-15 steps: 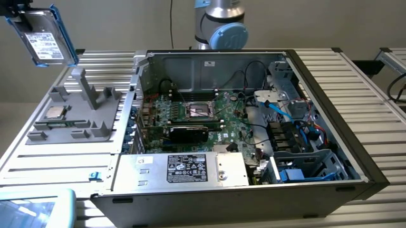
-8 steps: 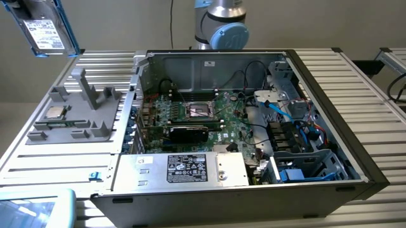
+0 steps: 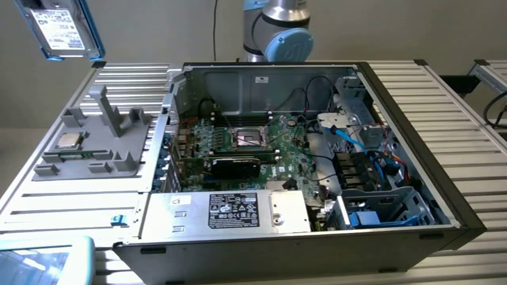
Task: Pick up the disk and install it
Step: 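Pick up the disk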
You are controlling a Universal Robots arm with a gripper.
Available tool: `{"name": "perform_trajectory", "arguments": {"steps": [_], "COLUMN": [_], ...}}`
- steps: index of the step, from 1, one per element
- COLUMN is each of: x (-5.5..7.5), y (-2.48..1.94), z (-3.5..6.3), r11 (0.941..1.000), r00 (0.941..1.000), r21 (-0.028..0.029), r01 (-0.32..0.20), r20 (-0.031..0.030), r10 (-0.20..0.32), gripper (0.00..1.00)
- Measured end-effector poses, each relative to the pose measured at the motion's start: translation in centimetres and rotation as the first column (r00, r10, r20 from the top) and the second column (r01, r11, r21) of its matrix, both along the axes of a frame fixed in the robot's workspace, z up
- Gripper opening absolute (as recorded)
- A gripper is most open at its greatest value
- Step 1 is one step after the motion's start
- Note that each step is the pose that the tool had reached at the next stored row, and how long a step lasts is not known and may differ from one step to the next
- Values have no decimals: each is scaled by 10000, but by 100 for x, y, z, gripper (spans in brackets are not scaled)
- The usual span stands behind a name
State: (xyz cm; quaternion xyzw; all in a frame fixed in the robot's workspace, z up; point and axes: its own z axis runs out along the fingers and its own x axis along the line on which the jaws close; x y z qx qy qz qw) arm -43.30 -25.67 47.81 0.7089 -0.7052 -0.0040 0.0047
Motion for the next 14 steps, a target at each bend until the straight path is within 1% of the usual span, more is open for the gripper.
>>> {"name": "perform_trajectory", "arguments": {"steps": [3, 7, 11, 14], "x": [66, 155, 264, 355], "y": [-82, -203, -321, -397], "z": [95, 198, 263, 294], "r11": [10000, 10000, 10000, 10000], "r00": [10000, 10000, 10000, 10000], "r21": [0, 6, 12, 15], "r01": [1, 1, 1, 1], "r20": [-1, 0, -1, 2], "r10": [-1, -1, -1, -1], "gripper": [37, 37, 37, 37]}}
